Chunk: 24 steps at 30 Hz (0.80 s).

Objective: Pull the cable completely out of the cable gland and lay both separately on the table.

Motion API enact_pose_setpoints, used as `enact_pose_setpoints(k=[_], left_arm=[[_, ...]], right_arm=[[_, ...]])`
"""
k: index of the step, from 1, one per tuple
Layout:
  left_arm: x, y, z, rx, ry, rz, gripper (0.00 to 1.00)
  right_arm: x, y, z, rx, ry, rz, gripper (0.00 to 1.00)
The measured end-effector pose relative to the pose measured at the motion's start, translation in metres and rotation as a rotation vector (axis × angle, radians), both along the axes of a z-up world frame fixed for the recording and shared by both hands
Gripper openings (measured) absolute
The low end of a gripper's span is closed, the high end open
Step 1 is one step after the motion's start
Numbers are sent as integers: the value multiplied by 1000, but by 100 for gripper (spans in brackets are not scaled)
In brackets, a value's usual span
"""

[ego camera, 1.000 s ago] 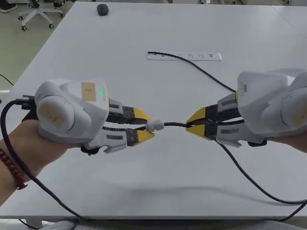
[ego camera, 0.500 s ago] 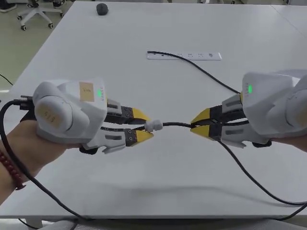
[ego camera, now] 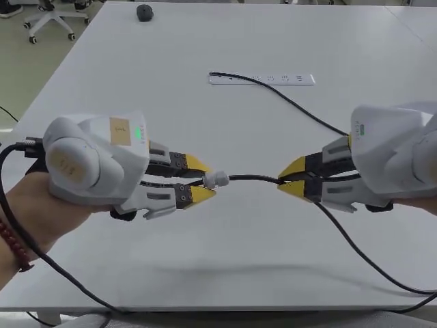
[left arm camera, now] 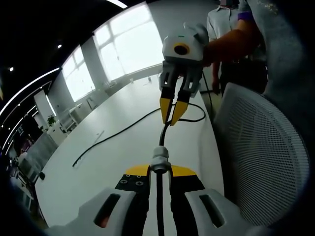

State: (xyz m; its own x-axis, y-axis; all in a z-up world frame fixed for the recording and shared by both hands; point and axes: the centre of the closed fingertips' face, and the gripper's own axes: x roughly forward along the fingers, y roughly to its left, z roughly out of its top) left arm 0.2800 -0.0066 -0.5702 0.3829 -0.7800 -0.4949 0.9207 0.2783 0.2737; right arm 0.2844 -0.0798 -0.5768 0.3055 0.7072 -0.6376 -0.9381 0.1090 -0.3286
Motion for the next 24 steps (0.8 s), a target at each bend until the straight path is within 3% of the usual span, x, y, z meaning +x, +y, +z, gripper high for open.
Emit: enact_pose_setpoints(k=[24], left_arm=[[0,1,0,2,-3,3,15]], right_arm=[[1,-17,-10,-30,14,-36,0]])
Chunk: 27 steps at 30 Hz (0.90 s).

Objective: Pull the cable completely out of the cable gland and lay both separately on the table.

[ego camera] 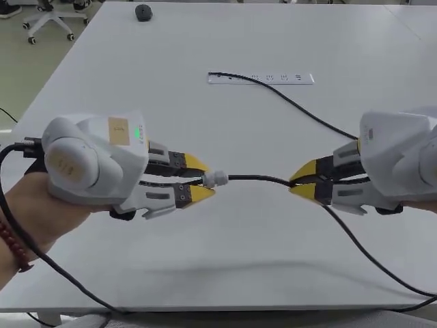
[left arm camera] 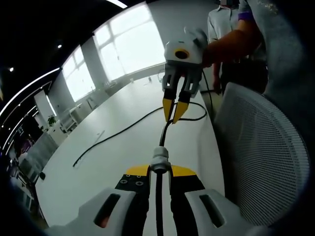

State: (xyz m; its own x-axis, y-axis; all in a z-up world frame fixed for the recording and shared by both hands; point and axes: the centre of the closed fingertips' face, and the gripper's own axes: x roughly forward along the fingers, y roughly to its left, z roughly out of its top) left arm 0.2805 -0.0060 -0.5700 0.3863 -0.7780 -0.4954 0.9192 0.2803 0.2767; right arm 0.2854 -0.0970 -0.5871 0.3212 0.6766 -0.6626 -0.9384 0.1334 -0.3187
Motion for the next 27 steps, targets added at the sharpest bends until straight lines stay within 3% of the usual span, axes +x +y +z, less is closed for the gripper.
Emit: enact_pose_setpoints(k=[17,27], left_arm=[[-1,1,1,-2,0,2,15],[1,2,0,-2,2,9,15]], right_arm=[[0,-11,-9,-21,13,-24,0],[-1,-10,-8,-11,31,-33,1]])
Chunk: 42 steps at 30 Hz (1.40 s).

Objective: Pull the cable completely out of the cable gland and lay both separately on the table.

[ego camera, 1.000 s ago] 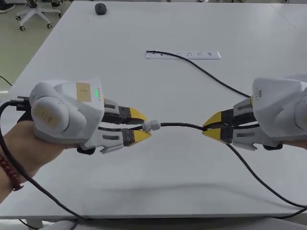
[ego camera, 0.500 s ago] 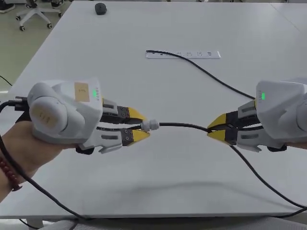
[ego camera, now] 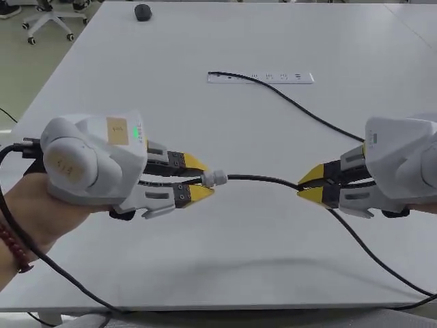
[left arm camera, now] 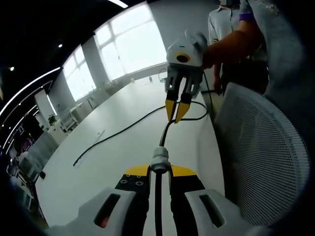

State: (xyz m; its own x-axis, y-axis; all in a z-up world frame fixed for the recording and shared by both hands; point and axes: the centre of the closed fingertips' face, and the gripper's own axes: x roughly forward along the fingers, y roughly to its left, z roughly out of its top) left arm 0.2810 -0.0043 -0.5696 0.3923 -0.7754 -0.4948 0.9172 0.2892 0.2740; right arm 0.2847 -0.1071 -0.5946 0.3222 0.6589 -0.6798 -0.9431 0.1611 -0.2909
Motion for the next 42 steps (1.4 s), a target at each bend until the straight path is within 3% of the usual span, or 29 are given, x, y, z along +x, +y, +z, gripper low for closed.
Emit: enact_pose_setpoints(k=[9,18,25,42], left_arm=[[0,-2,-1,0,2,-2,15],[0,-5,3,-20,0,0,15],[-3,-11,9,-28,-9,-19,15],[-5,-18,13,-42,-13,-37,15]], right_arm=[[1,21,20,75,-17,13,6],[-4,49,35,129,-38,57,6],[-8,67,35,132,-35,105,5],[-9,74,22,94,-35,132,2]])
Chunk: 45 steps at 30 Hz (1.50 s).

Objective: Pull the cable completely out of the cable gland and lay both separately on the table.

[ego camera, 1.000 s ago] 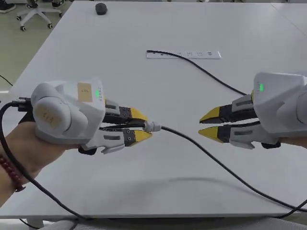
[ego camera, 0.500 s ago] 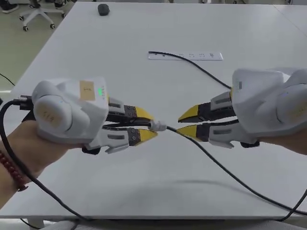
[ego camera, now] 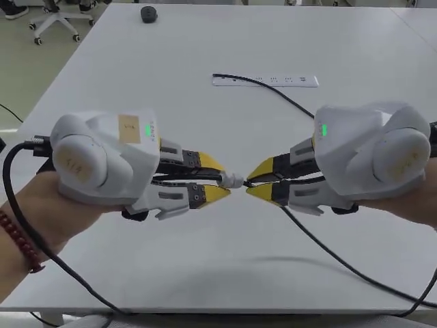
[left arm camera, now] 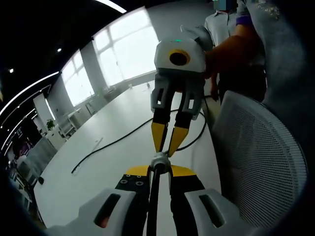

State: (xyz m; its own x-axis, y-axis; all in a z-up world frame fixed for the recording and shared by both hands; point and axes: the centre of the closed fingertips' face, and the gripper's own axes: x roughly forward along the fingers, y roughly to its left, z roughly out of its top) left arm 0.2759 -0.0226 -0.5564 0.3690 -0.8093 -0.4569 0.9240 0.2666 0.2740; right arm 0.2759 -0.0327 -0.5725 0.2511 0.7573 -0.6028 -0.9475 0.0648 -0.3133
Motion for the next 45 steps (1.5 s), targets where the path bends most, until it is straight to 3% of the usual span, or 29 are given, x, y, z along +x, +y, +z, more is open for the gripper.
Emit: enact_pose_setpoints(k=[14,45], left_arm=[[-3,0,2,-25,6,-2,14],[-5,9,4,-48,11,12,14]], right_arm=[[1,-8,4,-8,-31,7,0],[4,-33,-5,-59,-28,-36,0]])
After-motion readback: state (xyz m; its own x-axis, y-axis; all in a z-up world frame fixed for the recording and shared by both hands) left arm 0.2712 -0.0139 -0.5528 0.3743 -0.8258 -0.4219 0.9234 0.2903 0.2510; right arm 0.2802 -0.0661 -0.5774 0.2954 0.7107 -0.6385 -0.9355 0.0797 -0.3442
